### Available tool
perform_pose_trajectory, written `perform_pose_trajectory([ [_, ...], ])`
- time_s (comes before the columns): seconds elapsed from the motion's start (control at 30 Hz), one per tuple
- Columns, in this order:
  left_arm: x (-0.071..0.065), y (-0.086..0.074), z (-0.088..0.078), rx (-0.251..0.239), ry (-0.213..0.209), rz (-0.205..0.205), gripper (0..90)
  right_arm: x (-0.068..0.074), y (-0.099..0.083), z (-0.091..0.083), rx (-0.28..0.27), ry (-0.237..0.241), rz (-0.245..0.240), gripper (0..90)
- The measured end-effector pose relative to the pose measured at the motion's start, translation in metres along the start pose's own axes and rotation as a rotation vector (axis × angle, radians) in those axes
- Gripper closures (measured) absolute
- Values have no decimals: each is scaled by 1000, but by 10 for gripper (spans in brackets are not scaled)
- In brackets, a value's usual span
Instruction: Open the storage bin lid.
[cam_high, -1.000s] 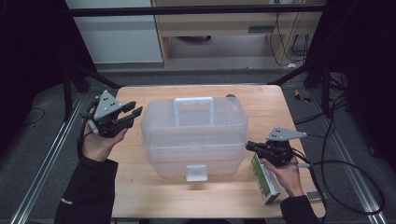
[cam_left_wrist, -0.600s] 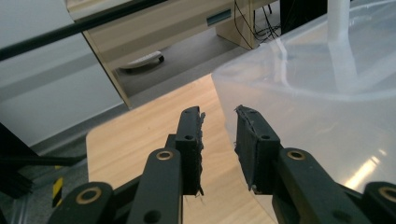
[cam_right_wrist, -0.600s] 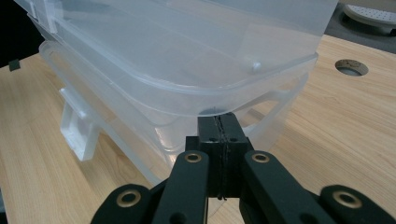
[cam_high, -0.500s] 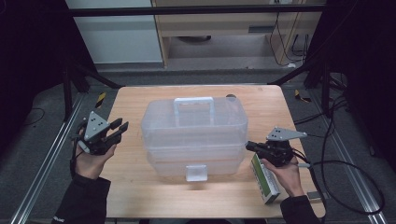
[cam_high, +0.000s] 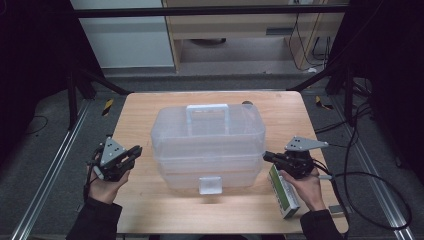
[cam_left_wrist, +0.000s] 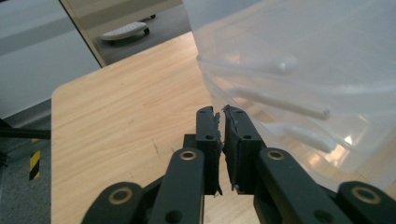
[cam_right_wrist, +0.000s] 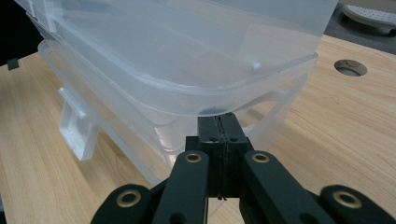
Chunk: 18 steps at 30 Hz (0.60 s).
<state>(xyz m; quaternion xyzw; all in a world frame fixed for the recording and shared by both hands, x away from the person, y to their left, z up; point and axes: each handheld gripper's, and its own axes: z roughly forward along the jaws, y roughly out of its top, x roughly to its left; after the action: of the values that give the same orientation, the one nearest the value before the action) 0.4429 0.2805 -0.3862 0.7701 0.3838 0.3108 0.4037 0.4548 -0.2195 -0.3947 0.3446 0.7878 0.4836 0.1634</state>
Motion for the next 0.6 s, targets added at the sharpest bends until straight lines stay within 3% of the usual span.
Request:
perform_pose_trajectory([
  [0.13,-5,-5,3,23,-42,9,873,0,0,0,1,0,3,900],
  [0.37,-22,-2,9,17,-114,48,881,0,1,0,1,-2,0,900],
  [0.6,-28,4,8,-7,-121,62,877,0,1,0,-5,-8,-1,900],
])
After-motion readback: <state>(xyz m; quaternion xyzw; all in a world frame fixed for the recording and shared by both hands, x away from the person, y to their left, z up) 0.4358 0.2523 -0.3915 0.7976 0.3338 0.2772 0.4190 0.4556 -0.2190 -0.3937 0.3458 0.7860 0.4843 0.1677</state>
